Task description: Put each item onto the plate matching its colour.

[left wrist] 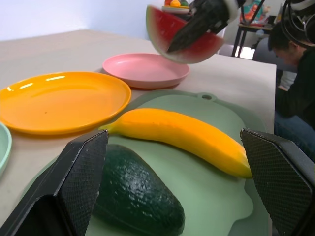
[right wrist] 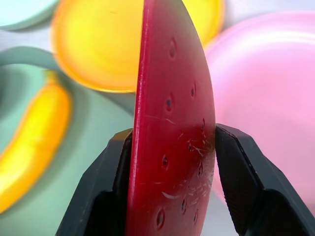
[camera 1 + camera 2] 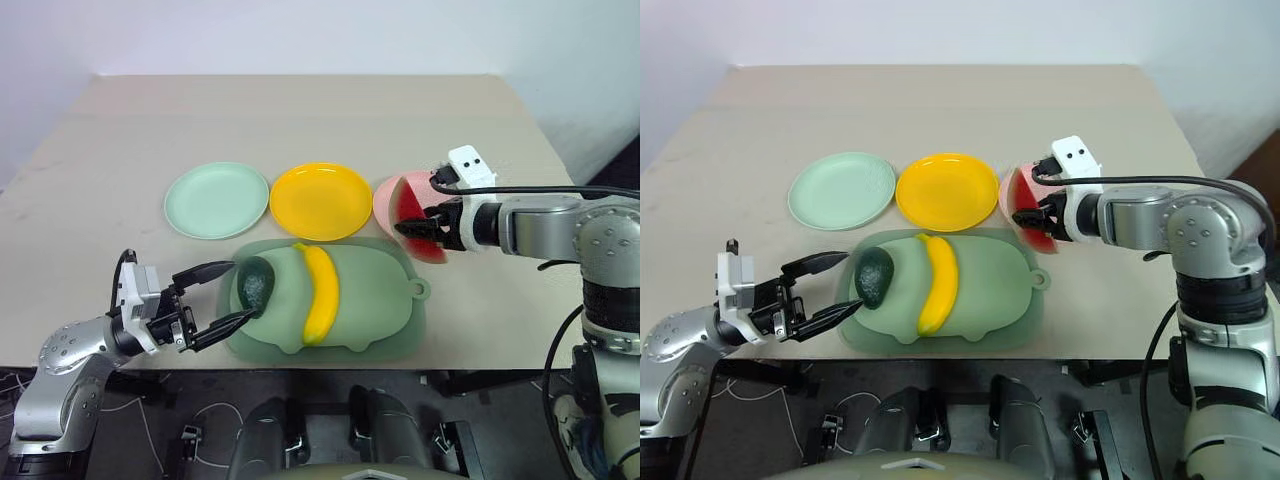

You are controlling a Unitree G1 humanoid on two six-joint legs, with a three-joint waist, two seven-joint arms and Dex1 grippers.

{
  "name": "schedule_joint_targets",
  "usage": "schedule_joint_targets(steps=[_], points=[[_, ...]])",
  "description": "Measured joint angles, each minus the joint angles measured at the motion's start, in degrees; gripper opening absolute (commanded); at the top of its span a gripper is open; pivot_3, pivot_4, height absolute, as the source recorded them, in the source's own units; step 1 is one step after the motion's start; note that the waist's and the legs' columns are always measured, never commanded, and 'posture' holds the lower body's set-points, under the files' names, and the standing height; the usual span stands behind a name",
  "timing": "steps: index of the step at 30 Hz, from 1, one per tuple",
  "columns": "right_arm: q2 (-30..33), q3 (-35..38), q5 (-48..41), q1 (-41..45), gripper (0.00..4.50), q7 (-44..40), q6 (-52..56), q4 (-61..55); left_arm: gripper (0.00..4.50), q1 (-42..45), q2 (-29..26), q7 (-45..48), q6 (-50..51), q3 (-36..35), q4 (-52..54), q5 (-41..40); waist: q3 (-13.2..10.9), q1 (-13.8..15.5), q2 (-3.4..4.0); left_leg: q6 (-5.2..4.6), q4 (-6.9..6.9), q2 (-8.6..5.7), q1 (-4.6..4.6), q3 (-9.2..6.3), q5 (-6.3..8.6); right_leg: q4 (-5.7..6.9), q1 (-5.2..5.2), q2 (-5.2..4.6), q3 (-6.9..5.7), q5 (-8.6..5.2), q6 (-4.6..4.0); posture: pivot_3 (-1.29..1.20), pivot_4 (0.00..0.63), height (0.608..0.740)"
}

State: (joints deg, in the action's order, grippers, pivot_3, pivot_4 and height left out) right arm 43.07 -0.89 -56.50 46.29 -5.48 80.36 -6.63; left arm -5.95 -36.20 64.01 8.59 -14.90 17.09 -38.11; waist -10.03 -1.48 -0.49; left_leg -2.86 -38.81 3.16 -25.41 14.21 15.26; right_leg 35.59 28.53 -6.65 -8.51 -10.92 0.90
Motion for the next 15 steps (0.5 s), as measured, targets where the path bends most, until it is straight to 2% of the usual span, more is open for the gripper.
schedule_joint_targets(steps=[6,10,15], points=[[0.1,-11.7,18.5,4.5,2.11,-12.7,-15.4,17.2,4.50,0.1,-0.2,-1.3,1.0,0.1,1.2,0.0,0.0,-1.1,0.01,0.02,-0.01,-0.01,-0.01,0.02,-0.01,0.08,0.04,-0.03,-0.02,0.00,0.01,0.00,0.150,0.696],[-2.3,-14.7,27.8,9.1,2.11,-19.0,-22.7,30.6,4.50,0.0,-0.2,-1.6,1.1,0.2,1.8,-0.1,0.0,-1.3,0.01,0.02,-0.17,0.01,-0.02,0.05,-0.02,0.41,0.16,-0.06,-0.01,-0.01,0.03,0.00,0.150,0.696],[-6.8,-14.8,35.5,13.5,2.11,-23.7,-29.2,42.4,4.50,-0.4,-0.1,-1.0,0.9,0.0,1.4,0.0,0.0,-1.4,0.02,0.05,-0.30,0.06,-0.02,0.05,-0.04,0.54,0.19,-0.06,-0.01,-0.01,0.02,0.00,0.150,0.696]])
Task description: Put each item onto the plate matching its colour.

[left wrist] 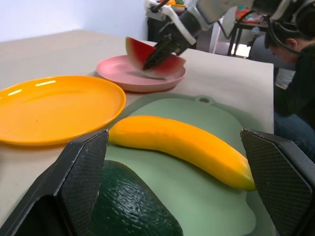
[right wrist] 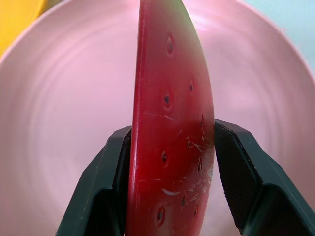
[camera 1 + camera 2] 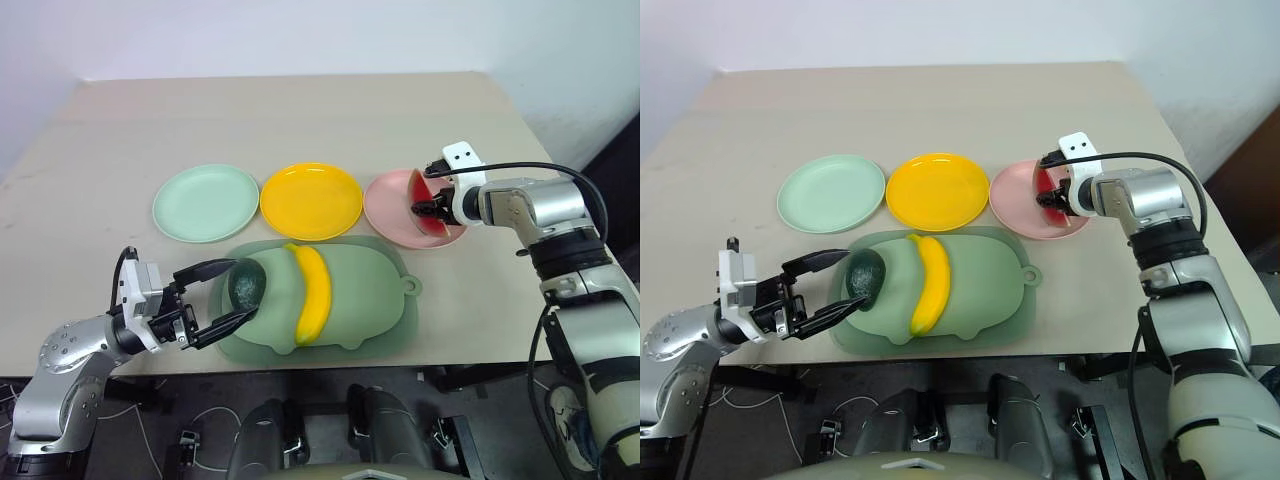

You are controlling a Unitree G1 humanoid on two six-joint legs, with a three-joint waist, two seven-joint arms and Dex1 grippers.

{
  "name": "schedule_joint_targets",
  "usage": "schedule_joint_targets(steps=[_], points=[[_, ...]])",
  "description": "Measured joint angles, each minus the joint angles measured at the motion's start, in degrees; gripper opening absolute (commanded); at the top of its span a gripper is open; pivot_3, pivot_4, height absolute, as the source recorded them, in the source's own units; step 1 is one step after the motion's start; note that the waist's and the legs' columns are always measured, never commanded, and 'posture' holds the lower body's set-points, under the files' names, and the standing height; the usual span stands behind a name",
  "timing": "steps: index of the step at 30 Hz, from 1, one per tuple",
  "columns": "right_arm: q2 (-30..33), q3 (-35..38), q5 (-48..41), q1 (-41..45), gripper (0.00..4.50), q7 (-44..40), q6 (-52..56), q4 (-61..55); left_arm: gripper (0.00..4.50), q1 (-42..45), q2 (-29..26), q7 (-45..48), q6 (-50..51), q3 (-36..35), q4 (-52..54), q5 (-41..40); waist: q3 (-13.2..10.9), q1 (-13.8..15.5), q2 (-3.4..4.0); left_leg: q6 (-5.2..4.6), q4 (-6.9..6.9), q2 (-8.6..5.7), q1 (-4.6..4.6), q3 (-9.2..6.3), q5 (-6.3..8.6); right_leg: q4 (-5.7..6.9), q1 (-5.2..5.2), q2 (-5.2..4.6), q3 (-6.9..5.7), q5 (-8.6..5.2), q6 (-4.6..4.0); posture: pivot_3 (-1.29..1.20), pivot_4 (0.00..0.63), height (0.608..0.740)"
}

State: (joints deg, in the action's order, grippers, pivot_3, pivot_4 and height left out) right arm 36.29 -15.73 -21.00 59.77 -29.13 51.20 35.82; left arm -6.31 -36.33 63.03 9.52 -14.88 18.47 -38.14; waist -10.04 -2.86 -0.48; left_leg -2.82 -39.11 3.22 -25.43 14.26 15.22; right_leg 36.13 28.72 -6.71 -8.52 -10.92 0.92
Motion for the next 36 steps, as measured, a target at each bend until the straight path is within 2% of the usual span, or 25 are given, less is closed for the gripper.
schedule_joint_targets(steps=[1,8,14,18,23,29,32,36], points=[[-0.9,0.1,1.1,0.6,2.11,-0.7,-1.0,1.5,4.50,-0.1,0.0,0.0,-0.1,0.0,0.0,0.0,0.0,0.0,0.00,0.00,0.00,0.00,0.00,0.00,0.00,0.00,0.00,0.00,0.00,0.00,0.00,0.00,0.150,0.696],[-3.3,0.4,7.3,1.6,4.41,-4.3,-3.8,5.5,4.50,-2.5,1.0,-1.4,-0.4,0.3,1.2,0.7,0.0,0.2,0.01,0.00,-0.04,-0.01,-0.05,-0.01,0.00,0.00,0.02,-0.07,0.00,0.00,-0.02,0.00,0.150,0.696],[-1.9,3.2,9.0,1.3,4.46,-4.9,-0.5,-0.3,4.50,-2.5,0.7,-2.1,0.0,0.4,3.1,0.6,0.0,0.2,0.05,0.00,-0.04,-0.01,-0.11,-0.01,0.00,0.04,0.13,-0.07,0.02,-0.01,-0.02,0.00,0.150,0.696],[1.6,7.7,8.3,-0.2,4.46,-5.0,6.2,-13.8,4.50,-1.7,-0.1,-1.0,0.1,-0.6,1.8,-0.2,0.0,0.3,0.04,0.00,-0.04,0.01,-0.14,-0.02,0.00,0.04,0.17,-0.08,0.02,-0.01,-0.03,0.00,0.150,0.696],[1.8,11.7,4.3,-4.2,4.46,-4.6,19.1,-30.5,4.50,-0.9,-0.7,0.4,0.0,-2.0,-0.2,-0.6,0.0,0.1,0.04,0.00,-0.04,0.02,-0.13,-0.02,0.00,0.04,0.17,-0.07,0.02,-0.01,-0.04,0.00,0.150,0.696],[-7.0,14.6,0.0,-6.2,4.46,0.4,38.2,-46.7,4.50,-0.8,1.0,-1.5,-0.1,0.1,1.0,0.7,0.0,0.1,0.04,0.01,-0.03,0.03,-0.16,-0.03,0.00,0.06,0.19,-0.07,0.02,-0.01,-0.04,0.00,0.150,0.696],[-12.9,16.6,-6.0,-10.5,4.46,3.9,40.8,-52.3,4.50,-0.7,1.8,-4.1,0.5,1.9,4.2,1.4,0.0,0.3,-0.03,0.02,-0.01,0.03,-0.18,-0.01,0.00,0.03,0.14,-0.06,-0.01,-0.01,-0.04,0.00,0.150,0.696],[-17.6,16.8,-14.4,-14.0,4.46,10.6,40.9,-52.7,4.50,0.4,0.7,-4.2,1.3,2.0,3.9,1.2,0.0,0.2,-0.01,0.17,0.11,0.02,-0.19,0.11,-0.08,0.07,0.21,-0.03,0.01,0.02,-0.07,0.00,0.150,0.696]])
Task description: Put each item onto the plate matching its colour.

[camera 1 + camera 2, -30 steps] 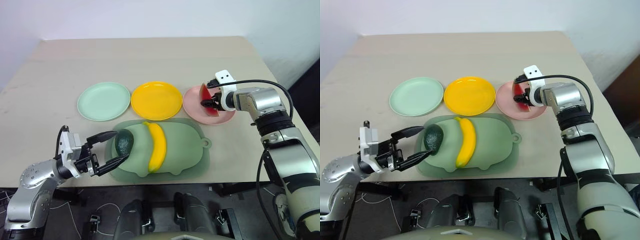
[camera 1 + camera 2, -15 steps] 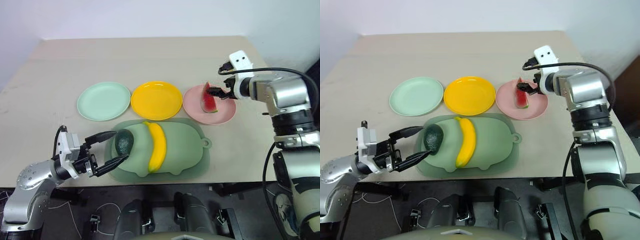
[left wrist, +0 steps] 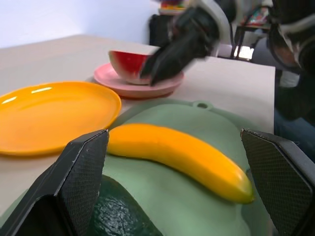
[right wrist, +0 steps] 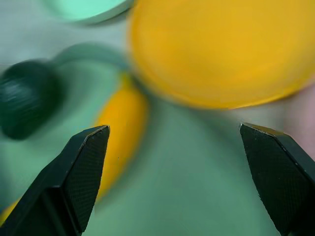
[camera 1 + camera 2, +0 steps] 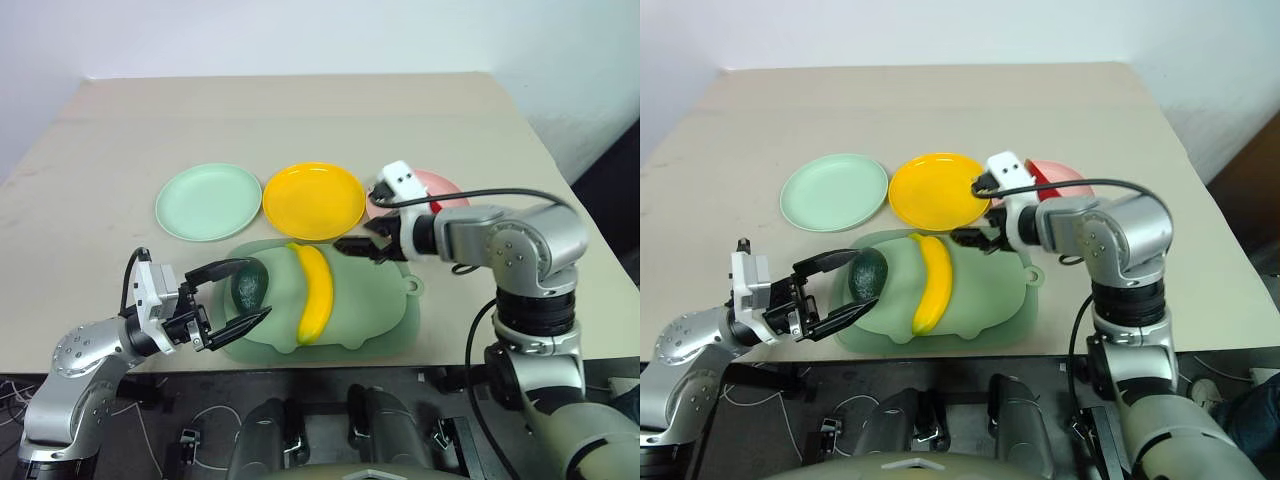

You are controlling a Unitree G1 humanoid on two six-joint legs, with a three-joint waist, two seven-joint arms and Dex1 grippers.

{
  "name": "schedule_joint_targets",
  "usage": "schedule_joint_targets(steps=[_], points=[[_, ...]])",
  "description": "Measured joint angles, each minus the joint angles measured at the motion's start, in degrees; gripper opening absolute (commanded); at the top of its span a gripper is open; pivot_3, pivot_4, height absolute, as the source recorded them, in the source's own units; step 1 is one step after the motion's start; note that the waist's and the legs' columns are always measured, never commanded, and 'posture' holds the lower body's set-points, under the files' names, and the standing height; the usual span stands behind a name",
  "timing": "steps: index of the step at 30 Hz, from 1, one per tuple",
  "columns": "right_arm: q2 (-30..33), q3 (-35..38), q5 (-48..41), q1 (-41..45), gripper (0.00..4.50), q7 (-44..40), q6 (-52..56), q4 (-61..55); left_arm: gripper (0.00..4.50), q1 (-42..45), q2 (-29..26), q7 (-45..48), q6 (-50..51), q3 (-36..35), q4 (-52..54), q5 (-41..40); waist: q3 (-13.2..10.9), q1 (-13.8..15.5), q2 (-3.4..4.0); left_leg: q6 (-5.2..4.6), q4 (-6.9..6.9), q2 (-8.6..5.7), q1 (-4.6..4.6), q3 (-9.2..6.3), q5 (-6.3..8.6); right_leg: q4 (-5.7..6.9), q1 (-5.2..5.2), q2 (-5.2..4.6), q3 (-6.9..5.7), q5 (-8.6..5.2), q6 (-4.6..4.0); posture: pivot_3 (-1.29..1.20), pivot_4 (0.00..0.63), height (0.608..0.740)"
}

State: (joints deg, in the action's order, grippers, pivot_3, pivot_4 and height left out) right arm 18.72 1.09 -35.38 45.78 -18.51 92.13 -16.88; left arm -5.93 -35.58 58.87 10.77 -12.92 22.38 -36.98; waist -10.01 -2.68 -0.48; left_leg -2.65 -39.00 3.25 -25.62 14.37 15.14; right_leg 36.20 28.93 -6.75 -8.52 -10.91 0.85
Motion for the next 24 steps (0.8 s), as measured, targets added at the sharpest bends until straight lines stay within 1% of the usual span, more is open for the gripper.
schedule_joint_targets(steps=[6,9,12,18,24], points=[[-3.2,0.5,-9.1,0.1,4.46,11.0,0.0,4.9,4.50,1.2,-1.2,1.9,0.0,-2.1,-3.1,-1.1,0.0,-0.5,0.01,0.08,0.23,0.00,0.02,0.12,-0.04,0.00,0.18,0.01,0.04,0.00,0.00,0.00,0.150,0.696],[-5.3,0.5,-13.2,0.4,4.46,16.9,0.0,8.8,4.50,0.7,-1.3,1.9,0.0,-2.2,-3.1,-1.2,0.0,-1.3,0.01,0.10,0.27,0.00,0.02,0.12,-0.05,0.03,0.21,0.01,0.04,0.01,0.02,0.00,0.150,0.696],[-6.0,0.5,-17.0,1.0,4.46,22.0,0.0,11.9,4.50,-0.7,-1.3,1.8,0.0,-2.2,-2.4,-1.2,0.0,-1.6,0.01,0.11,0.28,0.01,0.04,0.12,-0.06,0.04,0.21,0.05,0.05,0.02,0.03,0.00,0.150,0.696],[-7.3,0.1,-24.3,3.3,4.46,29.1,0.0,15.5,4.50,-1.8,-1.8,2.5,-0.1,-4.4,-2.5,-1.2,0.0,-1.4,0.01,0.13,0.27,0.02,0.08,0.13,-0.08,0.06,0.16,0.07,0.06,0.02,0.03,0.00,0.150,0.696],[-7.8,-3.2,-31.3,5.4,4.46,33.8,0.0,18.4,4.50,-2.2,-2.0,3.4,-0.6,-4.9,-4.1,-1.1,0.0,-1.4,0.01,0.13,0.26,0.03,0.13,0.15,-0.08,0.06,0.12,0.11,0.06,0.04,0.07,0.00,0.150,0.696]])
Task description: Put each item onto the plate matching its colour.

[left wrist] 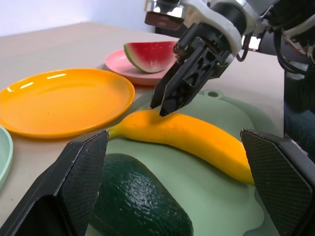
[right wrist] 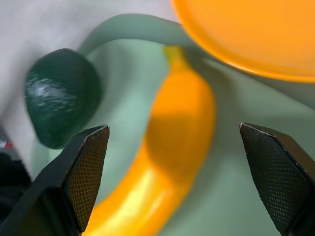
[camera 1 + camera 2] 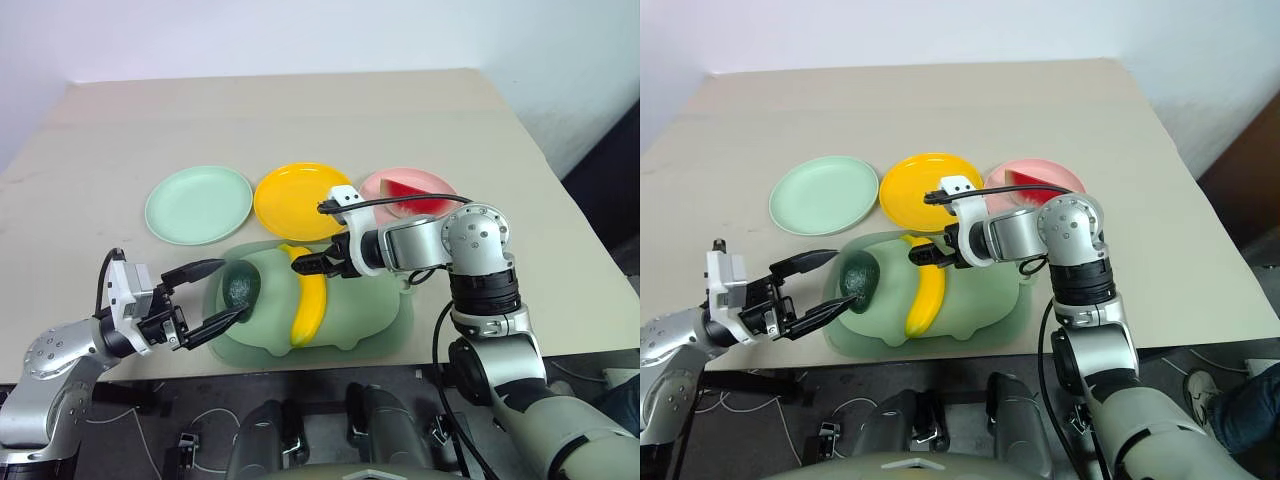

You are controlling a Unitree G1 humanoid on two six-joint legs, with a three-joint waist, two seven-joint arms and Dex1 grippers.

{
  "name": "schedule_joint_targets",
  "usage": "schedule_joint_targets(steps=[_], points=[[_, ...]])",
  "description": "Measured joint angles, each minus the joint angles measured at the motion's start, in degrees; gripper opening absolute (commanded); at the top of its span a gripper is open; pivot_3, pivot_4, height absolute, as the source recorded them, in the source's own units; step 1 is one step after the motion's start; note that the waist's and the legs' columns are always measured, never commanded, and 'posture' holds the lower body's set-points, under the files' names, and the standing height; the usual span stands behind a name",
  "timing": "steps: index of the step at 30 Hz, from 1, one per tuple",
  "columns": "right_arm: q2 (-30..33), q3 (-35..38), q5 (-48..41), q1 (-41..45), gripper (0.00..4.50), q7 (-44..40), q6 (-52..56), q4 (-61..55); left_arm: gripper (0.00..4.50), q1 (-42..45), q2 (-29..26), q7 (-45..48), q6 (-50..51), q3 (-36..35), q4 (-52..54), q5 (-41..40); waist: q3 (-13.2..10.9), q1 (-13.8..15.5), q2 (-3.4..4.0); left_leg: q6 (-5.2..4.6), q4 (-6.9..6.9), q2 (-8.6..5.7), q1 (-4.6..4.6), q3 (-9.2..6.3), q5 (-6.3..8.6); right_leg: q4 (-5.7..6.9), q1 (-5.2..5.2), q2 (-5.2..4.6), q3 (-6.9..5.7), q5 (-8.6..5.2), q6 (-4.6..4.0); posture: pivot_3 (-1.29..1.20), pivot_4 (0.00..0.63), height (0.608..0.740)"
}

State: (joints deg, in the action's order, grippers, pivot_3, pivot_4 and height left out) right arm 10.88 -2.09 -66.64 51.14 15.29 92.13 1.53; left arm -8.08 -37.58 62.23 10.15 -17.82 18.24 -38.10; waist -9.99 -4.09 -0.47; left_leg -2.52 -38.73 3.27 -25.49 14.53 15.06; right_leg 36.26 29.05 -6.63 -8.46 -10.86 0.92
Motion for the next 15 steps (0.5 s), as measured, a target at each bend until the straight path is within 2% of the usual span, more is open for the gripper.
schedule_joint_targets(steps=[10,13,15], points=[[0.3,-6.6,0.2,2.1,4.46,3.5,0.0,3.1,4.50,0.9,-0.1,2.0,-2.1,-1.0,-3.5,0.3,0.1,0.0,-0.03,0.00,-0.02,0.00,0.11,0.02,0.00,0.00,-0.12,-0.01,0.03,0.06,0.10,0.00,0.150,0.696],[0.5,-8.8,1.4,2.7,3.92,3.4,0.0,2.5,4.50,1.0,0.0,2.0,-2.1,-0.9,-3.5,0.5,0.1,0.0,-0.06,0.00,-0.01,0.01,0.13,0.02,0.00,0.00,-0.15,-0.01,0.03,0.05,0.09,0.00,0.150,0.696],[1.0,-9.5,2.2,2.8,3.20,2.7,-0.1,2.3,4.50,1.0,0.0,2.0,-2.1,-0.9,-3.5,0.6,0.1,0.1,-0.06,0.00,-0.01,0.01,0.13,0.02,0.00,0.00,-0.14,-0.01,0.02,0.05,0.09,0.00,0.150,0.696]])
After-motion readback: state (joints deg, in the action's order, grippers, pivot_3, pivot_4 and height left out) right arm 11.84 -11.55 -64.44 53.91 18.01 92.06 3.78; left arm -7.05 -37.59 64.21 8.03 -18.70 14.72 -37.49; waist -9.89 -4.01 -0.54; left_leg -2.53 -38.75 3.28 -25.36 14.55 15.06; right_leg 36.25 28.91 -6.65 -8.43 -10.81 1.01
